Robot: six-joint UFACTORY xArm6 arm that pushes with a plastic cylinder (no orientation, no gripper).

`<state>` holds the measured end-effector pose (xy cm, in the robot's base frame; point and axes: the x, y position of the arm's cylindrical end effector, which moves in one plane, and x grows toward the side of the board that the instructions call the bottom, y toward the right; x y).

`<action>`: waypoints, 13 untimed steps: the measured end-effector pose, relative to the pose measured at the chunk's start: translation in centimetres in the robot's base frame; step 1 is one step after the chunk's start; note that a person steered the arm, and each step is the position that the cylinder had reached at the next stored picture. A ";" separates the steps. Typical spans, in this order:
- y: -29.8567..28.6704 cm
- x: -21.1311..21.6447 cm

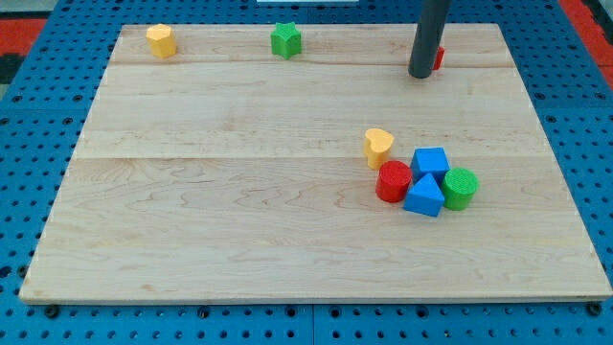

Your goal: Push the yellow heart toward the center left

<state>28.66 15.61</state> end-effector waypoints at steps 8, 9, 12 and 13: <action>-22.3 14.9; -19.0 17.5; -32.2 16.3; -25.9 19.3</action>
<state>47.99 -10.33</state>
